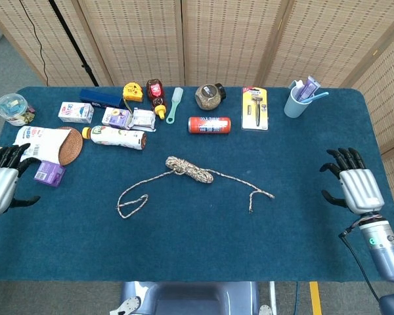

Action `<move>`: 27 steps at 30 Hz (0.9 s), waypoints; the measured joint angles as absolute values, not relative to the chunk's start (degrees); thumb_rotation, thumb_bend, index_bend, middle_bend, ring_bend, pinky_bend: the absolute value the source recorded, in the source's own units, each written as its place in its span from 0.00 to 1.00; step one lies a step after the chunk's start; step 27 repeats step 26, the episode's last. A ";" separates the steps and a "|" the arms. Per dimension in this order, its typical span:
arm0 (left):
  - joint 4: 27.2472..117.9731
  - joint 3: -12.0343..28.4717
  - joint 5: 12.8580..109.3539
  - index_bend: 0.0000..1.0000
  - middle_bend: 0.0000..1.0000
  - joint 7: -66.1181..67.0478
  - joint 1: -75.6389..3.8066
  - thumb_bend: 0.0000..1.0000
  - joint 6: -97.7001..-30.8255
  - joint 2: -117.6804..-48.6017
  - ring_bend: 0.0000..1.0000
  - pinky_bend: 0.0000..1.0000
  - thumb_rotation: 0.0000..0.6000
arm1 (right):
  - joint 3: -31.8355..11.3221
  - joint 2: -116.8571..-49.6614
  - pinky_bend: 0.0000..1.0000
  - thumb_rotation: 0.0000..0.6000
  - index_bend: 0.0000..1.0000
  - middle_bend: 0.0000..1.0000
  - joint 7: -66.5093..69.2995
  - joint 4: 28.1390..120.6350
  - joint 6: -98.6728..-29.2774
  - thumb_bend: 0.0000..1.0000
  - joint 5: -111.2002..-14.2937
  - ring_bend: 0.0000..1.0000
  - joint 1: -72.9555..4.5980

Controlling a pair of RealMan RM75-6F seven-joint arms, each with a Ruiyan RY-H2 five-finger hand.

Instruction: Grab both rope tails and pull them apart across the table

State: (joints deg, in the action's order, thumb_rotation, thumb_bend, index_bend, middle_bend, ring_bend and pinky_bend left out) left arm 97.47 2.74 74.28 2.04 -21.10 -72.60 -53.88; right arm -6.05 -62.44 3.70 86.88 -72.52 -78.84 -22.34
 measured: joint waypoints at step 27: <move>100.78 -3.78 83.81 0.31 0.09 1.09 -5.60 0.05 -88.27 -51.92 0.00 0.00 1.00 | -1.10 -58.50 0.00 1.00 0.36 0.16 -4.56 97.90 -86.88 0.27 -79.49 0.09 -7.43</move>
